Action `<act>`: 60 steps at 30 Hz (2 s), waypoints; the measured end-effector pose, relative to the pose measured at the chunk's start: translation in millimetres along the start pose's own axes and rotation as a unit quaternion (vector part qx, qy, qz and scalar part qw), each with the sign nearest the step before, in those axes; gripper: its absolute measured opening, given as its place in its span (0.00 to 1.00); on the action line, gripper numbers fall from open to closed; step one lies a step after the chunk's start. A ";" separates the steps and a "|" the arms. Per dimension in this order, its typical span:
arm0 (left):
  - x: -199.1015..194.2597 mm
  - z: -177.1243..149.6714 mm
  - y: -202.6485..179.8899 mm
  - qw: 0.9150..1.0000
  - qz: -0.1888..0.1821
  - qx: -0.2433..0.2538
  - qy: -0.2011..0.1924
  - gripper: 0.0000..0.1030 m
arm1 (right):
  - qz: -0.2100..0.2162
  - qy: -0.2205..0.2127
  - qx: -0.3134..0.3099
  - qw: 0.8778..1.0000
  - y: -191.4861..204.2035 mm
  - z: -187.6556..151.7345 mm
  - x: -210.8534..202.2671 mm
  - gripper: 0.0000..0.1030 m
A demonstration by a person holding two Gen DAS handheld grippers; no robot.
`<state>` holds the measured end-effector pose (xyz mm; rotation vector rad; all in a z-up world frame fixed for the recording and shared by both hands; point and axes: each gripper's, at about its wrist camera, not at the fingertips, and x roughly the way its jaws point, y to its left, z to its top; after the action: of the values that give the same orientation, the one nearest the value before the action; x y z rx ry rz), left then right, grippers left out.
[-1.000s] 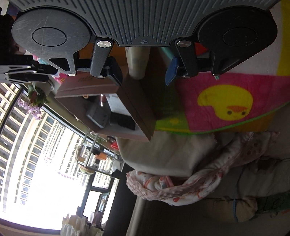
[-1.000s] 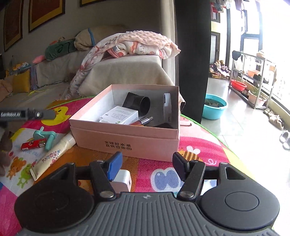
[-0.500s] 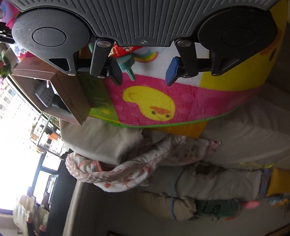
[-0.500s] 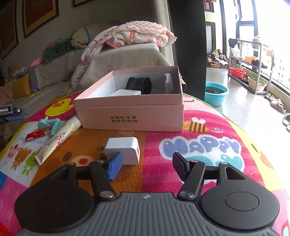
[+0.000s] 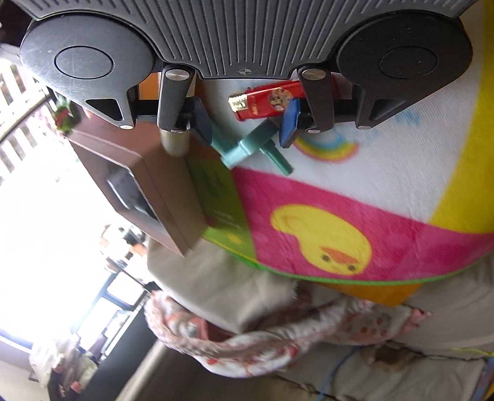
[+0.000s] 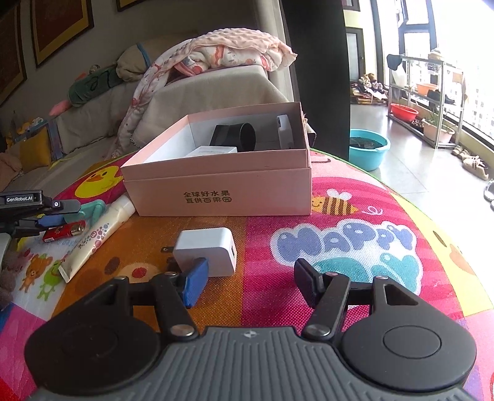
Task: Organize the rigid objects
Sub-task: 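Grasp the red lighter with the left tool and lift it, then grasp the cream tube with the right tool while the left tool holds the lighter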
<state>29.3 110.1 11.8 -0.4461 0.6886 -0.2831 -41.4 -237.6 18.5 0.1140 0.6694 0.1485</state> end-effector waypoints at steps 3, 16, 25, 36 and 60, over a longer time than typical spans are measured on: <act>-2.7 -14.0 -15.2 0.999 -0.028 0.029 0.023 0.51 | 0.002 0.001 -0.005 1.000 1.8 -0.3 0.6 0.61; -25.4 -45.1 -73.2 0.968 0.027 0.241 0.064 0.51 | -0.001 0.002 -0.008 1.000 3.6 -0.6 1.2 0.61; -37.8 -51.2 -61.7 0.948 0.065 0.294 0.098 0.51 | -0.001 0.002 -0.007 1.000 3.4 -0.6 1.2 0.61; -20.7 -60.1 -83.3 0.970 0.034 0.232 0.065 0.25 | -0.007 -0.001 -0.015 1.000 5.7 -1.8 0.3 0.61; -53.2 -61.5 -41.7 0.983 0.052 0.174 0.026 0.26 | 0.076 0.085 -0.113 0.987 142.8 40.9 69.3 0.36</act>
<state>-55.3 76.3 18.9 -0.0693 0.6954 -0.3093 23.5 -87.5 30.0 -0.0671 0.8094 0.3836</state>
